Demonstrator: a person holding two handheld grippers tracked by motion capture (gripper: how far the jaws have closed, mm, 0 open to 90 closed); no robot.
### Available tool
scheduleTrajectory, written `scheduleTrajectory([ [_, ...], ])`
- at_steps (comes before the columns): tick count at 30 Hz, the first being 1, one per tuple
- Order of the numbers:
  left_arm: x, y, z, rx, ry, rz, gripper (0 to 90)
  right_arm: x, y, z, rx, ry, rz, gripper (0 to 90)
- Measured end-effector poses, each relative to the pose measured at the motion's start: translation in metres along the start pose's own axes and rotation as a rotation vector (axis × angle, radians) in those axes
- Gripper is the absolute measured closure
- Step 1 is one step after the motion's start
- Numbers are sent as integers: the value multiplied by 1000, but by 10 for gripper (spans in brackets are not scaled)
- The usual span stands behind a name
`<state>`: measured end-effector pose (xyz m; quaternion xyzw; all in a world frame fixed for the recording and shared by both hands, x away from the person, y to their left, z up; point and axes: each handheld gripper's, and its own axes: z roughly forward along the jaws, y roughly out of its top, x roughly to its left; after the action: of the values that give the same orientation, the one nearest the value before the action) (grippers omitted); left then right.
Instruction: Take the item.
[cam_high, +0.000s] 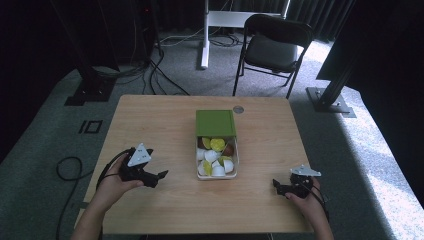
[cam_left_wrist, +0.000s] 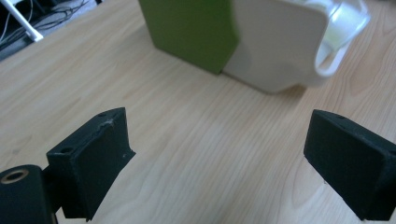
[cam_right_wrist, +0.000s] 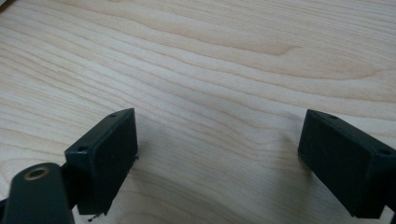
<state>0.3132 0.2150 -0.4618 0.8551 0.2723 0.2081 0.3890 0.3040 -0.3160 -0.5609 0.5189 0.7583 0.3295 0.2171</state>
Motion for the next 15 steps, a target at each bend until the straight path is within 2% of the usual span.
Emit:
scheduleTrajectory([
  [5,-6,20,8,1,-24,40,80,0,0,0,0,0,0,117],
  [15,-23,53,26,-25,-82,93,80,0,0,0,0,0,0,117],
])
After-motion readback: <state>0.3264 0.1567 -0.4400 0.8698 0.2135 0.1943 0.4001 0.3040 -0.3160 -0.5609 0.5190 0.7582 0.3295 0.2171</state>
